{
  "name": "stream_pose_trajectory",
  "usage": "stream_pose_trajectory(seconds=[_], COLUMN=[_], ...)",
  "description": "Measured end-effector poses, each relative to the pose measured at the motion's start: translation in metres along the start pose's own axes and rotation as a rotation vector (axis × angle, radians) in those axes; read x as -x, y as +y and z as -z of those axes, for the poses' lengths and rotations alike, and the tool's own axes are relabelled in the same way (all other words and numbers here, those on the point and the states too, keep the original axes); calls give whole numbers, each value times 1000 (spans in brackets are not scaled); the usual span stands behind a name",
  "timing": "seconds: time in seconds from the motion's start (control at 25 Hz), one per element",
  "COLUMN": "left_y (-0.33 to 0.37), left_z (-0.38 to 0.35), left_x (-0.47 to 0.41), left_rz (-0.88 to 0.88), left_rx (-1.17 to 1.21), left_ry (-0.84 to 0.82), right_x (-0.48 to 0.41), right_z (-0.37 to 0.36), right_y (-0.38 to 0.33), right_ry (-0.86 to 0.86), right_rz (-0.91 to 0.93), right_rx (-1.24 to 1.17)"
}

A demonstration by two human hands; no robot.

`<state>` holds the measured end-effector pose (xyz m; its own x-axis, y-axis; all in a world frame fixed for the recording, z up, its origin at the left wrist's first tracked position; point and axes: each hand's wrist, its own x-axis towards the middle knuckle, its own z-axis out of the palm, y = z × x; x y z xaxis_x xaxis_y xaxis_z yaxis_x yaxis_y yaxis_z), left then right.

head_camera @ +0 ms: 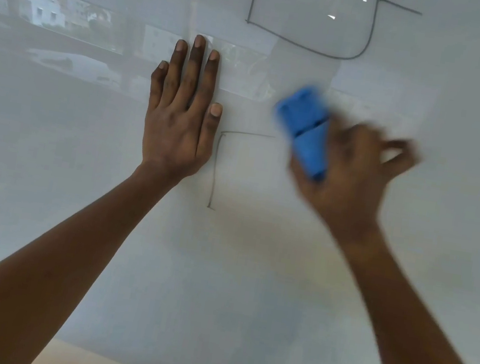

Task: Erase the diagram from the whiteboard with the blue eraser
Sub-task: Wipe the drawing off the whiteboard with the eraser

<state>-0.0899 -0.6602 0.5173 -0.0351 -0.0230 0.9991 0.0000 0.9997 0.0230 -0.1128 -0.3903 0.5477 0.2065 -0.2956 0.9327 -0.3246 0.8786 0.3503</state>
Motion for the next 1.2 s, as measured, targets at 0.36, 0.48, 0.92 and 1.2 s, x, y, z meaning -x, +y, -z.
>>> stream_pose_trajectory(seconds=[0.36,0.48,0.92,1.2], left_y=[0,-2,6,-27], left_z=[0,2,10,27], left_x=[0,-1,-3,-15], left_rz=[-9,-2,16,31], left_rx=[11,13,14,118], left_ry=[-3,-18,-61,-78], right_x=[27,91,-41,-40], right_z=[8,20,-1,-2], right_y=[-53,-85,4,0], right_ry=[-151,-298,1,12], right_rz=[4,435,-162,-154], right_rx=[-203,-268,-35,-58])
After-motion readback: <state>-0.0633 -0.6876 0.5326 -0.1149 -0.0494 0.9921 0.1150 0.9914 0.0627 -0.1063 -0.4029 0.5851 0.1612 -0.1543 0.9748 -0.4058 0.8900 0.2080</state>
